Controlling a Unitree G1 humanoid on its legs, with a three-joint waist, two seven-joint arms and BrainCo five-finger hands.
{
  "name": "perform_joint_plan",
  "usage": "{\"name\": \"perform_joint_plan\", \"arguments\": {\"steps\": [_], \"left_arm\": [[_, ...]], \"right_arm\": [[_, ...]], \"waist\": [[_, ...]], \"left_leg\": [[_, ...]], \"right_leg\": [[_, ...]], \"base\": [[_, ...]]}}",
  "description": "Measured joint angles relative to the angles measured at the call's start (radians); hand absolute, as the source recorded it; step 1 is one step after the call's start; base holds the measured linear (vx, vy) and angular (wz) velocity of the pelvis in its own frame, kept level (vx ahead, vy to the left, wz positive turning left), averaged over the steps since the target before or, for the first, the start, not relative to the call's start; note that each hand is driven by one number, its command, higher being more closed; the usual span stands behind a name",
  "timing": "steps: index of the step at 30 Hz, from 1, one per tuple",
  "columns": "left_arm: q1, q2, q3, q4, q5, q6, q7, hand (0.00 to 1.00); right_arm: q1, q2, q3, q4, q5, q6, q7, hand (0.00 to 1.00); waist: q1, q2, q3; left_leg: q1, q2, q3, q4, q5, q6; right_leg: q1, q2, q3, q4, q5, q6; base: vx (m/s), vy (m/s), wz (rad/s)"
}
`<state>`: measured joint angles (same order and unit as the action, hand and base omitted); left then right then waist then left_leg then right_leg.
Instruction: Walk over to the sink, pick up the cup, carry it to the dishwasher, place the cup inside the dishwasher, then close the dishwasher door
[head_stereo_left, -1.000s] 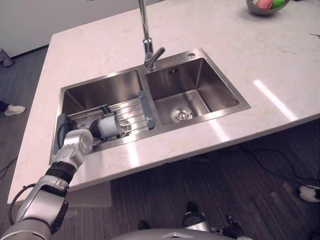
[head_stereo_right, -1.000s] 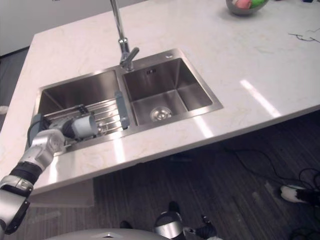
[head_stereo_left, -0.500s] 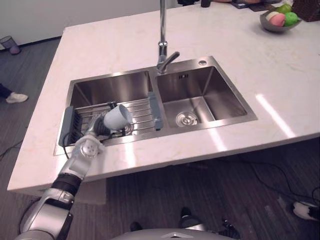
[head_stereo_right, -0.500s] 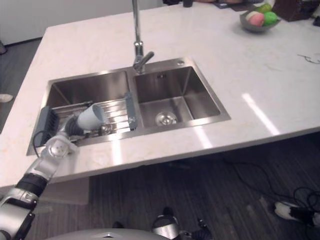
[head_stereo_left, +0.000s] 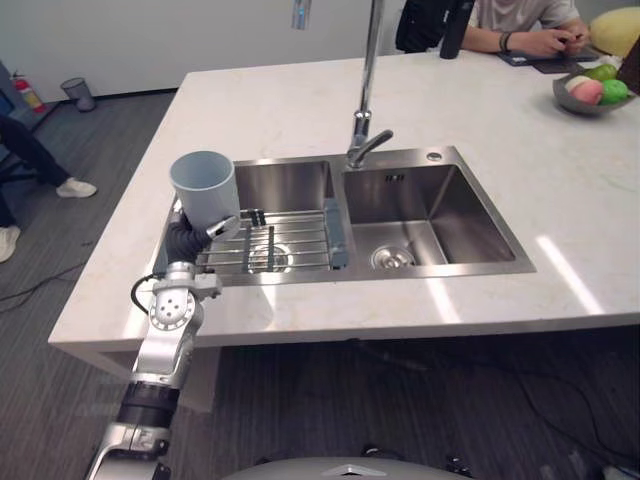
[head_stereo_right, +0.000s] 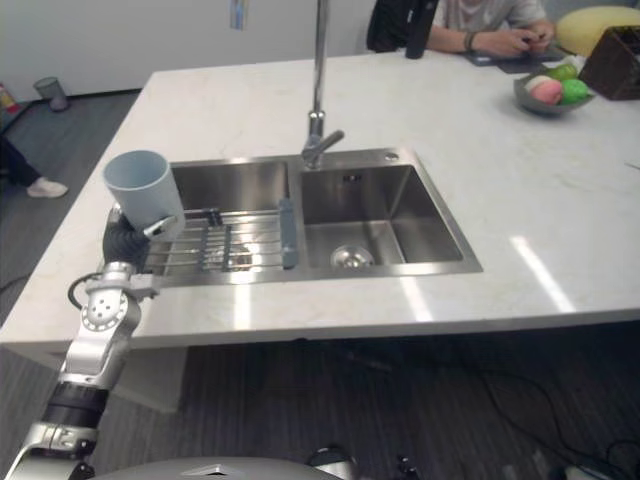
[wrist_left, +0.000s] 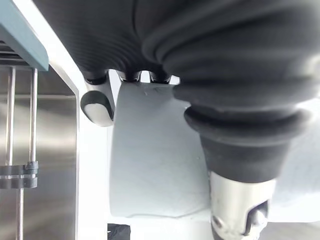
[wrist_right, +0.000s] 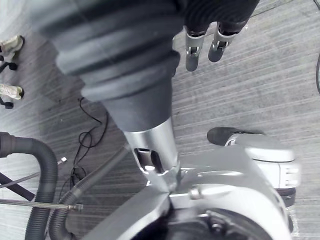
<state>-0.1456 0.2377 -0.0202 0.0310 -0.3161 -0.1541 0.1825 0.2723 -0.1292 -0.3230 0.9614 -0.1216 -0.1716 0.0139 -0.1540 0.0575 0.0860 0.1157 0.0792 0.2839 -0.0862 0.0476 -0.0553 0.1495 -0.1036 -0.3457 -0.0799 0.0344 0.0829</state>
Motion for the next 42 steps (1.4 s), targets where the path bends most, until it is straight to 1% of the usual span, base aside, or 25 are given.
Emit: {"name": "perform_joint_plan", "arguments": {"steps": [5, 7, 9, 13, 14, 18, 19, 20, 21, 22, 24, 28, 30, 31, 32, 33, 34, 35, 36, 37, 38, 39, 40, 41, 42], "left_arm": [[0.077, -0.012, 0.039, -0.075, -0.038, -0.024, -0.025, 1.0], [0.108, -0.014, 0.069, -0.099, -0.056, -0.029, -0.037, 1.0], [0.13, -0.015, 0.084, -0.102, -0.075, -0.035, -0.05, 1.0], [0.18, -0.026, 0.117, -0.108, -0.082, -0.053, -0.062, 1.0], [0.208, -0.061, 0.139, -0.147, -0.153, -0.087, -0.101, 1.0], [0.209, -0.062, 0.138, -0.148, -0.153, -0.087, -0.101, 1.0], [0.209, -0.081, 0.14, -0.162, -0.155, -0.088, -0.1, 1.0], [0.209, -0.1, 0.142, -0.184, -0.159, -0.093, -0.1, 1.0], [0.207, -0.103, 0.131, -0.192, -0.163, -0.104, -0.105, 1.0], [0.207, -0.103, 0.123, -0.192, -0.164, -0.105, -0.118, 1.0], [0.207, -0.104, 0.115, -0.188, -0.176, -0.105, -0.131, 1.0], [0.207, -0.104, 0.098, -0.169, -0.213, -0.106, -0.166, 1.0], [0.206, -0.104, 0.098, -0.165, -0.229, -0.106, -0.179, 1.0], [0.203, -0.104, 0.099, -0.165, -0.231, -0.107, -0.186, 1.0], [0.198, -0.104, 0.093, -0.164, -0.231, -0.107, -0.192, 1.0], [0.199, -0.105, 0.094, -0.166, -0.231, -0.107, -0.192, 1.0], [0.208, -0.111, 0.096, -0.178, -0.231, -0.108, -0.191, 1.0], [0.228, -0.124, 0.095, -0.189, -0.231, -0.11, -0.189, 1.0], [0.247, -0.132, 0.095, -0.2, -0.231, -0.11, -0.186, 1.0], [0.286, -0.149, 0.093, -0.233, -0.231, -0.109, -0.182, 1.0], [0.308, -0.164, 0.088, -0.268, -0.239, -0.108, -0.183, 1.0], [0.313, -0.169, 0.084, -0.284, -0.246, -0.108, -0.184, 1.0], [0.315, -0.18, 0.082, -0.308, -0.255, -0.108, -0.195, 1.0], [0.314, -0.182, 0.083, -0.313, -0.264, -0.108, -0.2, 1.0], [0.317, -0.184, 0.089, -0.325, -0.282, -0.11, -0.213, 1.0]], "right_arm": [[-0.004, 0.018, -0.01, 0.001, 0.001, -0.001, -0.028, 0.0], [-0.011, 0.029, -0.013, -0.001, 0.007, -0.024, -0.064, 0.0], [-0.012, 0.036, -0.014, -0.002, 0.014, -0.033, -0.086, 0.0], [-0.02, 0.047, -0.014, -0.001, 0.017, -0.052, -0.089, 0.0], [-0.044, 0.063, 0.001, -0.001, 0.019, -0.07, -0.086, 0.0], [-0.044, 0.063, -0.001, -0.001, 0.019, -0.07, -0.085, 0.0], [-0.042, 0.063, -0.002, -0.001, 0.022, -0.072, -0.083, 0.0], [-0.039, 0.062, -0.004, 0.0, 0.042, -0.071, -0.08, 0.0], [-0.031, 0.062, -0.008, 0.0, 0.063, -0.067, -0.076, 0.0], [-0.021, 0.062, -0.019, 0.0, 0.092, -0.064, -0.061, 0.0], [-0.001, 0.064, -0.042, 0.0, 0.128, -0.06, -0.036, 0.0], [0.041, 0.071, -0.081, 0.001, 0.235, -0.059, 0.034, 0.0], [0.039, 0.083, -0.093, 0.002, 0.284, -0.059, 0.066, 0.0], [0.036, 0.09, -0.093, 0.003, 0.292, -0.059, 0.087, 0.0], [0.036, 0.1, -0.093, 0.003, 0.292, -0.06, 0.097, 0.0], [0.037, 0.103, -0.093, 0.008, 0.292, -0.062, 0.102, 0.0], [0.032, 0.104, -0.09, 0.038, 0.289, -0.063, 0.113, 0.0], [0.029, 0.105, -0.083, 0.054, 0.281, -0.062, 0.113, 0.0], [0.027, 0.101, -0.081, 0.057, 0.28, -0.061, 0.112, 0.0], [0.023, 0.092, -0.063, 0.054, 0.279, -0.061, 0.11, 0.0], [0.008, 0.079, -0.041, 0.057, 0.28, -0.061, 0.109, 0.0], [-0.003, 0.073, -0.042, 0.061, 0.279, -0.062, 0.109, 0.0], [-0.041, 0.049, -0.046, 0.081, 0.278, -0.064, 0.107, 0.0], [-0.058, 0.038, -0.051, 0.083, 0.277, -0.065, 0.107, 0.0], [-0.095, 0.03, -0.098, 0.097, 0.271, -0.065, 0.106, 0.0]], "waist": [[0.026, -0.019, -0.014], [0.038, -0.023, -0.017], [0.043, -0.024, -0.018], [0.049, -0.031, -0.022], [0.072, -0.071, -0.035], [0.07, -0.073, -0.034], [0.071, -0.074, -0.036], [0.07, -0.075, -0.036], [0.066, -0.075, -0.038], [0.054, -0.074, -0.039], [0.039, -0.074, -0.039], [0.043, -0.07, -0.042], [0.044, -0.069, -0.042], [0.044, -0.068, -0.043], [0.042, -0.07, -0.044], [0.044, -0.072, -0.045], [0.053, -0.076, -0.046], [0.078, -0.081, -0.042], [0.093, -0.079, -0.04], [0.107, -0.083, -0.035], [0.127, -0.088, -0.01], [0.137, -0.086, 0.011], [0.147, -0.074, 0.053], [0.151, -0.069, 0.064], [0.169, -0.072, 0.075]], "left_leg": [[-0.007, -0.005, -0.02, 0.0, 0.004, 0.006], [-0.009, -0.013, -0.029, 0.0, 0.006, 0.008], [-0.009, -0.017, -0.041, 0.0, 0.007, 0.011], [-0.012, -0.021, -0.054, 0.0, 0.006, 0.013], [-0.017, -0.021, -0.065, -0.001, 0.006, 0.013], [-0.014, -0.019, -0.057, 0.0, 0.004, 0.012], [-0.013, -0.017, -0.044, 0.0, -0.002, 0.008], [-0.016, -0.018, -0.036, 0.0, -0.01, 0.001], [-0.022, -0.021, -0.04, 0.0, -0.011, 0.003], [-0.025, -0.022, -0.049, 0.0, -0.012, 0.005], [-0.025, -0.026, -0.074, 0.0, -0.013, 0.011], [-0.026, -0.026, -0.16, 0.0, -0.026, 0.011], [-0.03, -0.02, -0.177, 0.0, -0.027, 0.011], [-0.038, -0.016, -0.19, 0.0, -0.025, 0.009], [-0.038, -0.017, -0.227, 0.0, -0.02, 0.006], [-0.039, -0.018, -0.247, 0.0, -0.019, 0.004], [-0.044, -0.027, -0.29, 0.0, -0.012, 0.002], [-0.048, -0.034, -0.323, 0.005, -0.002, -0.001], [-0.052, -0.037, -0.345, 0.007, 0.005, -0.003], [-0.082, -0.046, -0.394, 0.026, 0.021, -0.009], [-0.137, -0.067, -0.413, 0.089, 0.027, -0.007], [-0.163, -0.076, -0.41, 0.121, 0.034, -0.006], [-0.206, -0.09, -0.374, 0.145, 0.085, 0.0], [-0.225, -0.095, -0.34, 0.122, 0.133, -0.009], [-0.28, -0.072, -0.132, 0.216, 0.049, 0.058]], "right_leg": [[0.007, -0.01, -0.023, 0.0, -0.001, 0.003], [0.008, -0.012, -0.027, 0.0, -0.004, 0.007], [0.015, -0.016, -0.038, -0.001, -0.006, 0.011], [0.02, -0.02, -0.051, -0.002, -0.009, 0.014], [0.022, -0.018, -0.057, 0.0, -0.014, 0.012], [0.02, -0.016, -0.046, -0.003, -0.014, 0.013], [0.009, -0.014, -0.025, -0.004, -0.013, 0.013], [-0.003, -0.012, -0.011, -0.002, -0.014, 0.011], [-0.012, -0.012, -0.004, 0.001, -0.014, 0.008], [-0.018, -0.011, 0.001, 0.004, -0.015, 0.006], [-0.024, -0.011, 0.007, 0.01, -0.02, 0.002], [-0.05, -0.006, 0.039, 0.045, -0.035, -0.006], [-0.067, -0.005, 0.048, 0.084, -0.056, -0.014], [-0.082, -0.003, 0.067, 0.127, -0.077, -0.029], [-0.078, 0.0, 0.083, 0.153, -0.105, -0.052], [-0.076, 0.0, 0.095, 0.168, -0.124, -0.049], [-0.076, -0.005, 0.116, 0.205, -0.166, -0.038], [-0.078, -0.014, 0.106, 0.253, -0.2, -0.023], [-0.079, -0.018, 0.093, 0.277, -0.21, -0.023], [-0.079, -0.026, 0.059, 0.312, -0.228, -0.033], [-0.074, -0.039, 0.016, 0.341, -0.247, -0.04], [-0.063, -0.042, -0.017, 0.346, -0.252, -0.043], [-0.04, -0.044, -0.099, 0.344, -0.254, -0.048], [-0.038, -0.053, -0.14, 0.339, -0.253, -0.051], [-0.047, -0.072, -0.232, 0.325, -0.252, -0.045]], "base": [[-0.01, 0.007, 0.14], [-0.01, 0.013, 0.12], [-0.01, 0.009, 0.16], [-0.01, 0.008, 0.11], [0.0, 0.0, 0.0], [0.0, 0.001, -0.07], [0.0, 0.007, -0.37], [0.01, 0.012, -0.39], [0.02, 0.009, -0.28], [0.03, 0.005, -0.15], [0.04, -0.003, -0.13], [0.06, -0.019, -0.18], [0.03, -0.031, 0.0], [-0.02, -0.015, 0.45], [-0.01, -0.014, 0.64], [0.01, -0.026, 1.0], [0.01, -0.06, 1.08], [0.01, -0.079, 1.1], [0.0, -0.108, 1.3], [-0.04, -0.095, 1.7], [-0.07, -0.083, 1.96], [-0.12, -0.04, 2.27], [-0.15, -0.017, 1.92], [-0.24, 0.045, 2.23], [-0.26, 0.054, 1.97]]}}
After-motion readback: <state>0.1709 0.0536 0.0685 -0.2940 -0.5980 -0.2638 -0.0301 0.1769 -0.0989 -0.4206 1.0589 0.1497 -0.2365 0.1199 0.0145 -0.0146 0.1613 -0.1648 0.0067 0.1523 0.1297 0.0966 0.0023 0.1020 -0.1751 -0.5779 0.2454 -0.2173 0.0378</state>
